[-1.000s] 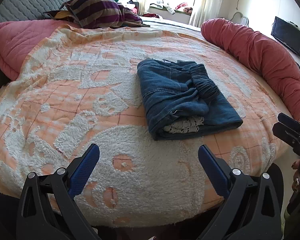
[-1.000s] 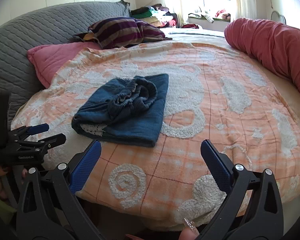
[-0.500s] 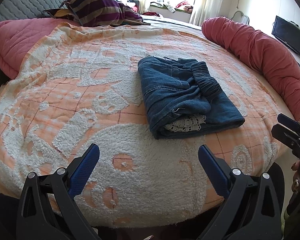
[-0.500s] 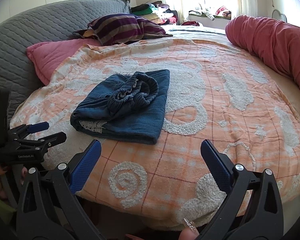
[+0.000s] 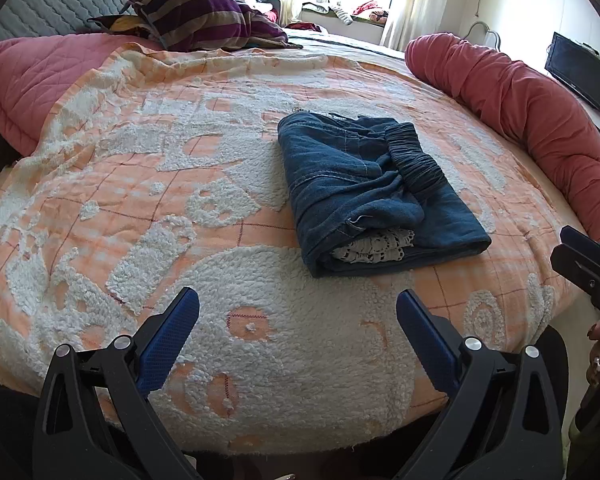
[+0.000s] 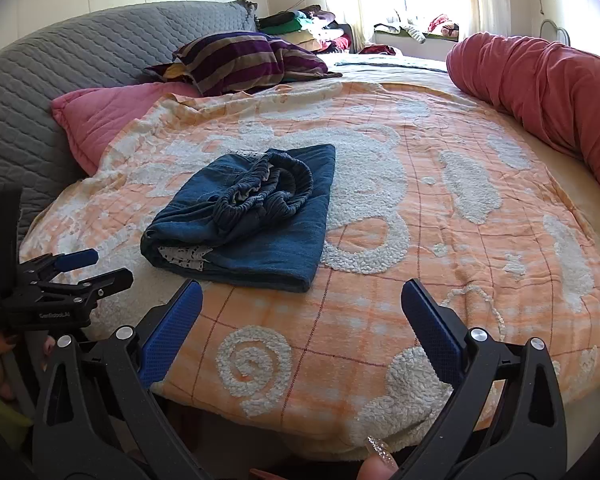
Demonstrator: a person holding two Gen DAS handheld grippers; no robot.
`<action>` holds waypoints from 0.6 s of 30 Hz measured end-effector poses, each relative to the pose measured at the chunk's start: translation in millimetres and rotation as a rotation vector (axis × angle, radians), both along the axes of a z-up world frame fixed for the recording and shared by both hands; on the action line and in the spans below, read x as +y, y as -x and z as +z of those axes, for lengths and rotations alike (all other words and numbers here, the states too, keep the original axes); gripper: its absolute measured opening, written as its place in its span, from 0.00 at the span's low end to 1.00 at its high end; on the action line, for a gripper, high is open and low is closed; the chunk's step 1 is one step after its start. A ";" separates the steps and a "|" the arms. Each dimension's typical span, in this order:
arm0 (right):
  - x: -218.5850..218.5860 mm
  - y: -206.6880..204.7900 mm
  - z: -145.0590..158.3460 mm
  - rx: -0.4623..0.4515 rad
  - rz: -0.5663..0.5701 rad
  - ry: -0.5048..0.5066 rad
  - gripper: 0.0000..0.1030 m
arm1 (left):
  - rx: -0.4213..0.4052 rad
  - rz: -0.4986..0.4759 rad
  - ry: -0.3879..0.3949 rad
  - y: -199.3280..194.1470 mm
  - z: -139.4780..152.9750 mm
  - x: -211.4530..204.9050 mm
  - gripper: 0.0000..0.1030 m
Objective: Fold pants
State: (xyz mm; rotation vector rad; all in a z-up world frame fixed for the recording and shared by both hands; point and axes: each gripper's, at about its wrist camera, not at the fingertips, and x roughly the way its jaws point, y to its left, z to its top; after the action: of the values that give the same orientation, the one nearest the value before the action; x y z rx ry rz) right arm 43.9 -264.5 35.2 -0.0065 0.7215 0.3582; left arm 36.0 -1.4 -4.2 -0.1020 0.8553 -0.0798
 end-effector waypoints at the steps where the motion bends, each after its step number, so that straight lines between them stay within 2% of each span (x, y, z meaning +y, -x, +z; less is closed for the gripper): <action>1: 0.0 0.0 0.0 0.000 -0.002 0.002 0.91 | 0.001 0.000 0.000 -0.3 -0.1 -0.2 0.96; 18: -0.9 -0.6 0.1 0.002 -0.003 0.005 0.91 | -0.005 -0.007 -0.002 1.4 1.5 -3.4 0.96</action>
State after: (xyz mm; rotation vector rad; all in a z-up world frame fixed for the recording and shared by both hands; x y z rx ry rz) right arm 44.5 -265.4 35.2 -0.0097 0.7248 0.3532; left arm 34.6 -4.8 -2.7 -0.0968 0.8506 -0.0860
